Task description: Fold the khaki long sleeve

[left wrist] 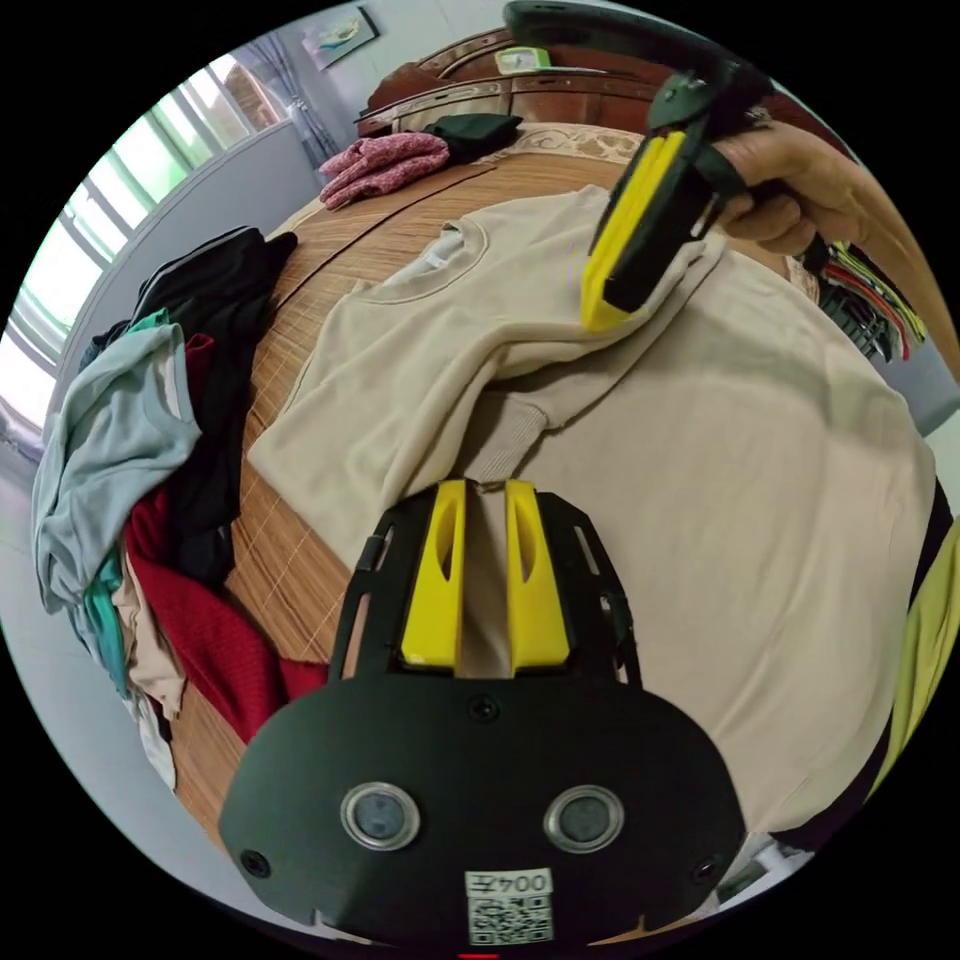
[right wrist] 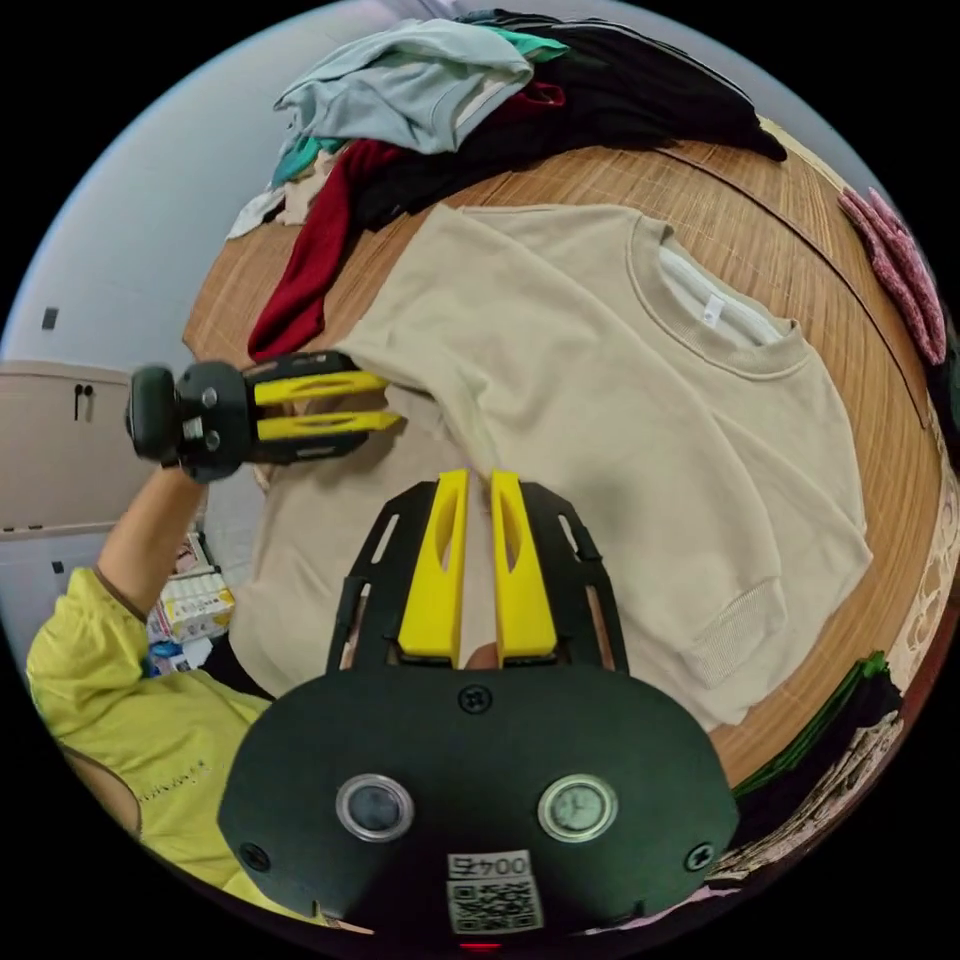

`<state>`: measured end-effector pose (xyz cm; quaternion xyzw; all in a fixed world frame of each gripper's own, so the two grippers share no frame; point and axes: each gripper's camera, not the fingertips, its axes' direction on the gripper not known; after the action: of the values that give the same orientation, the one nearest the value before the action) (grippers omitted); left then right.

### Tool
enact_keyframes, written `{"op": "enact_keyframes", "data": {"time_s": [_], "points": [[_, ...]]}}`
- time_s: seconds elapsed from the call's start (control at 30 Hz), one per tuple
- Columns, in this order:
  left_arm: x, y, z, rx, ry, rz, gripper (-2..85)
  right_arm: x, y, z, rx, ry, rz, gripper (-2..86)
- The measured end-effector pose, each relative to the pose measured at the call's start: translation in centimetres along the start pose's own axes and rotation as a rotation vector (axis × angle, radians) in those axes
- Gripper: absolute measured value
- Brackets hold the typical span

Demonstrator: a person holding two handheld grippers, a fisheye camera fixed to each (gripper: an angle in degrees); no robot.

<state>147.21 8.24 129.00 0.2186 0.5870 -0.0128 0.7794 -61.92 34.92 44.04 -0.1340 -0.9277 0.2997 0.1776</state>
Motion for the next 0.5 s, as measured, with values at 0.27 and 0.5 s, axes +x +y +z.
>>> {"op": "enact_keyframes", "data": {"time_s": [0.27,0.5], "points": [[-0.6,-1.8,0.0,0.003,0.047,0.121,6.5,0.4,1.4,1.2,0.040,0.015,-0.100,5.6],[-1.7,-2.6,1.4,-0.026,0.173,0.158,5.4,4.2,0.0,2.3,-0.058,0.116,-0.031,5.6]]}}
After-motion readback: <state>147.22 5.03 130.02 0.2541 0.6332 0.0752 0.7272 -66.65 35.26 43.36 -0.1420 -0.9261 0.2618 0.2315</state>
